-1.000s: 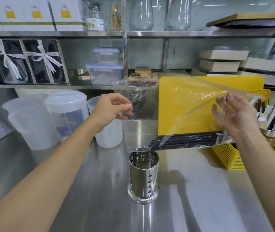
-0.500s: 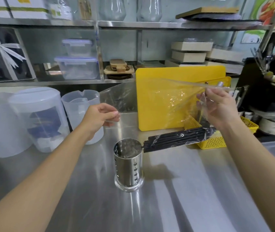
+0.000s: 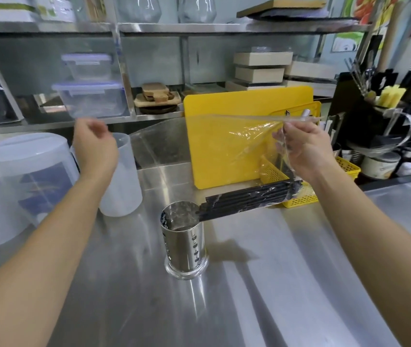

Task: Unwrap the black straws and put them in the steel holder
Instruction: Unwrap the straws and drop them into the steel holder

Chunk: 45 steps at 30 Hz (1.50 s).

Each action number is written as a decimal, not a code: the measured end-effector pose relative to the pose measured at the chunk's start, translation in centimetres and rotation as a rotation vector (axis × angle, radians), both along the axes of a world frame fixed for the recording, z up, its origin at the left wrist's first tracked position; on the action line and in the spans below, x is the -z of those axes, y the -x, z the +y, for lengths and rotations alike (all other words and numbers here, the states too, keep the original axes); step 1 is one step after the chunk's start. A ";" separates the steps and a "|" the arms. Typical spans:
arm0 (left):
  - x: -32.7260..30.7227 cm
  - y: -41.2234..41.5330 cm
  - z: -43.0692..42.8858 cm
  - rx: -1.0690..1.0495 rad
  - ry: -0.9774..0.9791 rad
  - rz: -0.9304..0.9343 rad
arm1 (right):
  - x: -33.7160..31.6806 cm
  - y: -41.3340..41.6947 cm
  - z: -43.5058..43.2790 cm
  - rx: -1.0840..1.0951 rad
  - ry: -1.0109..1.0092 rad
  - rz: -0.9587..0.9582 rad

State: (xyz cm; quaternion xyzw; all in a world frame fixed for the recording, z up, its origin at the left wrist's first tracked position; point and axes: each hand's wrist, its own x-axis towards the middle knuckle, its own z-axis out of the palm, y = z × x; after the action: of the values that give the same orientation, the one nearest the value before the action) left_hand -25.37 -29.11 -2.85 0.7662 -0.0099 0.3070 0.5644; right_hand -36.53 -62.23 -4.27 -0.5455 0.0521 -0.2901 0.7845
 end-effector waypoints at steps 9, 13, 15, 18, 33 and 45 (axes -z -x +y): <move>-5.5 4.6 -8.6 0.475 -0.806 -0.370 | -0.4 0.6 0.7 0.065 0.143 0.036; -5.4 4.4 -12.5 0.593 -0.876 -0.282 | -0.4 0.9 0.8 0.063 0.217 0.049; -5.4 4.2 -13.8 0.664 -0.856 -0.217 | -0.4 1.2 0.7 0.051 0.224 0.045; -5.6 4.3 -14.8 0.670 -0.861 -0.294 | -0.3 1.7 0.5 0.058 0.283 0.060; -5.6 4.4 -14.7 0.715 -0.767 -0.246 | 8.4 7.3 -3.9 -0.055 0.319 0.360; -5.4 1.1 -9.4 0.799 -0.886 0.032 | 9.3 6.5 -3.7 0.051 0.334 0.267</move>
State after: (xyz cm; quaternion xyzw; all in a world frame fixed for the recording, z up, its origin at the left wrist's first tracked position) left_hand -26.43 -38.49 2.55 0.8701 -0.4161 0.0260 0.2627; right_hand -43.08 -65.94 -13.59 -0.7001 0.1209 -0.2396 0.6617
